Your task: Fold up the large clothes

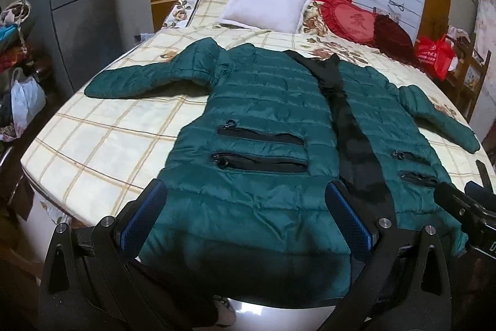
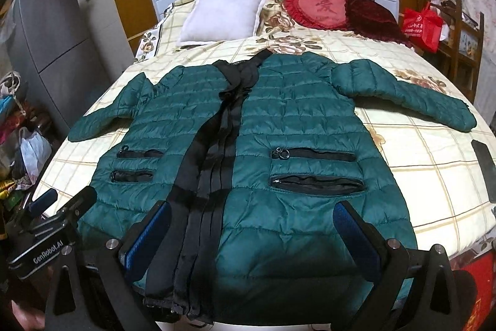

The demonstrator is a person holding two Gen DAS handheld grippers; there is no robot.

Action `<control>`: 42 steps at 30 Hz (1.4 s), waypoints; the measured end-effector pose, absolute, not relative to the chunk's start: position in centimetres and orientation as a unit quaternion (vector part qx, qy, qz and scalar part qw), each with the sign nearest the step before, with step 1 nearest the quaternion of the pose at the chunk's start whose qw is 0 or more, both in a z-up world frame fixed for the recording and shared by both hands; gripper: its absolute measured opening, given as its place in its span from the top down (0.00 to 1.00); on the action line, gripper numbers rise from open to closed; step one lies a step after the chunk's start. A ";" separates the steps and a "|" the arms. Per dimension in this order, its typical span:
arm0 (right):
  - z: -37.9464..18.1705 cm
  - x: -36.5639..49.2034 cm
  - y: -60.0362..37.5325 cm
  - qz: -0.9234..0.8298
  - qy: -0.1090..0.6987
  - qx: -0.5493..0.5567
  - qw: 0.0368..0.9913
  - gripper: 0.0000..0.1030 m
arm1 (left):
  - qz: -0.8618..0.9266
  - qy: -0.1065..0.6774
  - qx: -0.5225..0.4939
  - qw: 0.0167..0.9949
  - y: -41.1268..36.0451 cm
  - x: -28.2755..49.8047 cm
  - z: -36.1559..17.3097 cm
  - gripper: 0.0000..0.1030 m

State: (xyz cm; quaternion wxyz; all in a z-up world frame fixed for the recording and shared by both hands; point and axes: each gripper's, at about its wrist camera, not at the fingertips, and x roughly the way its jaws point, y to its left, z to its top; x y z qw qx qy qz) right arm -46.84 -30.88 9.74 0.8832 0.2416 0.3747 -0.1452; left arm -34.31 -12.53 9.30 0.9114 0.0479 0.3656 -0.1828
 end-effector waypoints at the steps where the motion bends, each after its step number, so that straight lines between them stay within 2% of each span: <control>1: 10.1 -46.3 -31.9 -0.146 0.378 0.244 0.881 0.00 | -0.185 0.366 0.047 0.911 -12.4 -34.3 9.3 0.01; 42: 9.1 -47.6 -30.7 -0.169 0.389 0.247 0.871 0.00 | -0.190 0.378 0.055 0.904 -13.5 -34.6 8.9 0.01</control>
